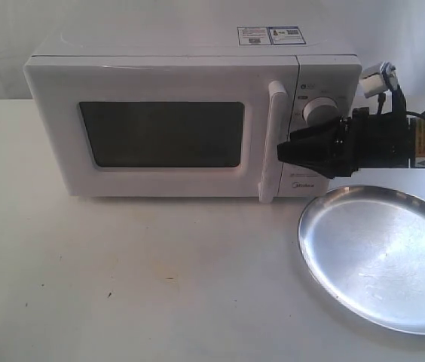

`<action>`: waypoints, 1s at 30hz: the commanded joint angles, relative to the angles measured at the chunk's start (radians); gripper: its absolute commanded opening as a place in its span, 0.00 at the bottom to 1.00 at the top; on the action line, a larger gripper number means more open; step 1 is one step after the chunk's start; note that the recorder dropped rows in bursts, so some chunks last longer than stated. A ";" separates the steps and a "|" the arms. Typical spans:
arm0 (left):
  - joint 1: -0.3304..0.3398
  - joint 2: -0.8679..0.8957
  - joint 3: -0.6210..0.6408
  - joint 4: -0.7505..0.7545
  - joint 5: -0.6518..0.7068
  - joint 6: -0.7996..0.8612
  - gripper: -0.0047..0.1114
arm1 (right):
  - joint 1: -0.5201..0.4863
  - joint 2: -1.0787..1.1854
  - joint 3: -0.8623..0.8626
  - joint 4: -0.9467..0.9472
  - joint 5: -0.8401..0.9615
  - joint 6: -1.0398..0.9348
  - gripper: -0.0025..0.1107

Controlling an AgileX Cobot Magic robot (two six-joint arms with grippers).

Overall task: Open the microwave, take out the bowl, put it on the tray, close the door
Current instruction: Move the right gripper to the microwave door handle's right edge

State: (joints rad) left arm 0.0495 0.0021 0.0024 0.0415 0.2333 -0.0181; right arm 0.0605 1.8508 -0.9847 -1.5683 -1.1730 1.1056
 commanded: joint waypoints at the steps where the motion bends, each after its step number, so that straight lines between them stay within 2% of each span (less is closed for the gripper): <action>1: -0.004 -0.002 -0.002 -0.007 0.000 -0.003 0.04 | 0.027 0.028 -0.002 0.056 0.042 -0.023 0.63; 10: -0.004 -0.002 -0.002 -0.007 0.000 -0.003 0.04 | 0.189 0.111 -0.002 0.127 0.163 -0.183 0.56; 13: -0.004 -0.002 -0.002 -0.007 0.000 -0.003 0.04 | 0.228 0.120 -0.002 0.166 0.200 -0.280 0.49; 18: -0.004 -0.002 -0.002 -0.007 0.000 -0.003 0.04 | 0.266 0.120 -0.002 0.243 0.201 -0.385 0.34; 22: -0.004 -0.002 -0.002 -0.007 0.000 -0.003 0.04 | 0.270 0.120 -0.002 0.243 0.162 -0.403 0.06; 23: -0.004 -0.002 -0.002 -0.007 0.000 -0.003 0.04 | 0.270 0.120 -0.002 0.243 0.151 -0.403 0.02; 30: -0.004 -0.002 -0.002 -0.007 0.000 -0.003 0.04 | 0.270 0.117 -0.002 0.230 0.070 -0.403 0.02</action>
State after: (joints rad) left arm 0.0495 0.0021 0.0024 0.0415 0.2333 -0.0181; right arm 0.2794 1.9356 -0.9458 -1.3413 -0.9557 0.7455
